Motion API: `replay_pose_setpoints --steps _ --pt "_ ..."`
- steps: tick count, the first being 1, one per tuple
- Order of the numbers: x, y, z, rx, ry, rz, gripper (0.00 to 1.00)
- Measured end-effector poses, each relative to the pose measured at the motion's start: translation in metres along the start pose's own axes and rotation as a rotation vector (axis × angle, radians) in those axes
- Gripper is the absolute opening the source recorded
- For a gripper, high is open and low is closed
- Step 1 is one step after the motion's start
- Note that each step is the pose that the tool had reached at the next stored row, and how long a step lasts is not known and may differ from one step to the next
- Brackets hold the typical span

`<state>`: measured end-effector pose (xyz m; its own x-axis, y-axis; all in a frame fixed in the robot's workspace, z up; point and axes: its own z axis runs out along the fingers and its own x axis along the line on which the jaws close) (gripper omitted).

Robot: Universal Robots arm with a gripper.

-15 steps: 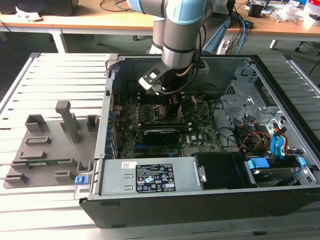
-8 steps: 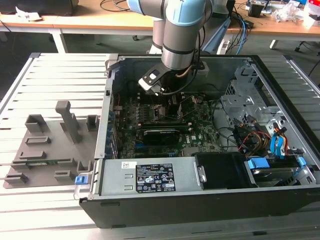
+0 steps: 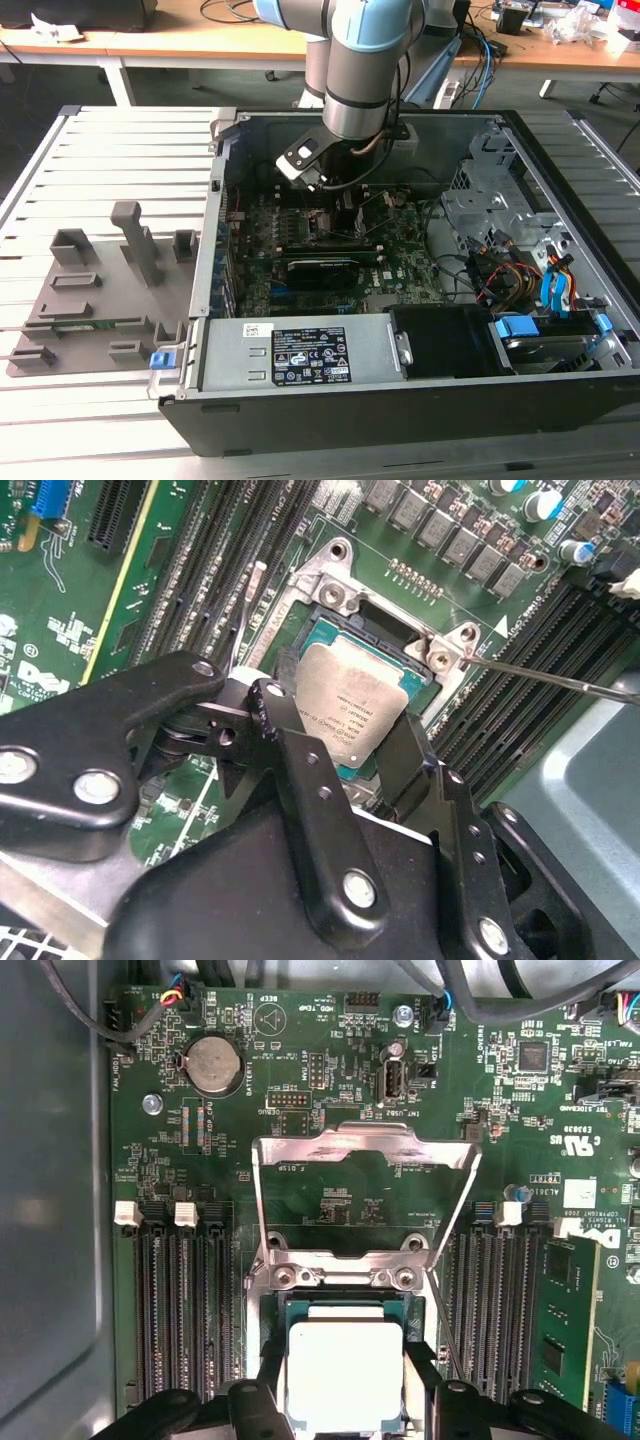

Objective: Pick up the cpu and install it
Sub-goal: 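Place the cpu into insertion slot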

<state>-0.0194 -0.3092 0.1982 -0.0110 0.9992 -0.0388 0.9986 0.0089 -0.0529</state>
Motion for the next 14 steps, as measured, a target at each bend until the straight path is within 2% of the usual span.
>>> replay_pose_setpoints --steps 10,11,12,14 --pt "0.0000 0.0001 0.0017 0.0000 -0.0002 0.000 0.55" --pt "0.0000 0.0002 0.0018 -0.0003 -0.0003 0.000 0.56" --pt "0.0002 0.0002 0.0020 -0.0003 0.0003 0.000 0.62" --pt "-0.0006 0.0001 0.0019 0.0000 -0.0002 0.000 0.62"
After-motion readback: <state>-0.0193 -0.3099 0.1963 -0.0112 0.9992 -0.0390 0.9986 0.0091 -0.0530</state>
